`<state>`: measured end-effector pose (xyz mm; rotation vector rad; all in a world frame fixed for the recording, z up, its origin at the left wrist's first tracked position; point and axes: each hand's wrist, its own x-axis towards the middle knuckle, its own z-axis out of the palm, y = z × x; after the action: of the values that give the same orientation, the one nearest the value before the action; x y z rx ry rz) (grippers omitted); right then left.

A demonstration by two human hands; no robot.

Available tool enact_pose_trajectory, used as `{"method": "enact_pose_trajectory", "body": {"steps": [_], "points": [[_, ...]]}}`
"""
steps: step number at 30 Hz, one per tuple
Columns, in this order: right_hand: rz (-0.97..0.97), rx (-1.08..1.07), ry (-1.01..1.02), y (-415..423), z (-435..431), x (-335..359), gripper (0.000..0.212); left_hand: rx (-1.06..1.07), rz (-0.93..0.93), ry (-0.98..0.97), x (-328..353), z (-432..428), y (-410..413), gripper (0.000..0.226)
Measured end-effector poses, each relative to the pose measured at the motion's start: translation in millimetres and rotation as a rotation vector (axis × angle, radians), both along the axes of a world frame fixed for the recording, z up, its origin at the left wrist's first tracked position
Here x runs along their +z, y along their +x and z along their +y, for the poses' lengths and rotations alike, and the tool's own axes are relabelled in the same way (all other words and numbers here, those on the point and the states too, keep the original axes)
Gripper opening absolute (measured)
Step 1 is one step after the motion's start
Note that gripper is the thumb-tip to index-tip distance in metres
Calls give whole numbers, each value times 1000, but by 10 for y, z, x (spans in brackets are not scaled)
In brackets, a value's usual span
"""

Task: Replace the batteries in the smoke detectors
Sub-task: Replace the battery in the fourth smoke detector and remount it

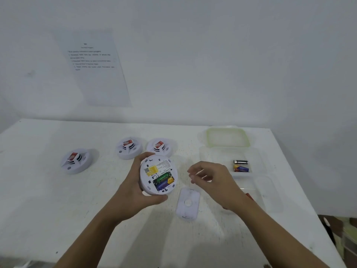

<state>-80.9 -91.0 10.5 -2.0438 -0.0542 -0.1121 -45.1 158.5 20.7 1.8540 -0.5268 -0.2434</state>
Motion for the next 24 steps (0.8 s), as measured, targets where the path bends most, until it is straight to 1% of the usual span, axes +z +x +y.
{"method": "enact_pose_trajectory", "body": {"steps": [3,6,8,12,14,16,20,22,24], "points": [[-29,-46,195,-30,48,142,14,-12,-9,-9,54,-82,1,98],[-81,-53,271,-75,108,249,11,-31,-33,-46,122,-193,15,100],[-109,-46,250,-105,143,285,9,-43,-42,-79,169,-279,30,100],[-164,-58,173,-144,157,307,22,-61,-87,-91,238,-421,56,95],[-196,-83,190,-156,141,320,24,-67,-89,-99,270,-468,57,94],[-218,-131,196,-161,110,339,21,-67,-98,-104,292,-506,59,92],[-204,-165,228,-169,46,374,18,-51,-109,-109,285,-568,68,93],[-187,-168,271,-175,29,375,22,-32,-114,-117,272,-611,67,94],[-167,-184,260,-179,25,371,27,-18,-105,-138,260,-670,58,93]]}}
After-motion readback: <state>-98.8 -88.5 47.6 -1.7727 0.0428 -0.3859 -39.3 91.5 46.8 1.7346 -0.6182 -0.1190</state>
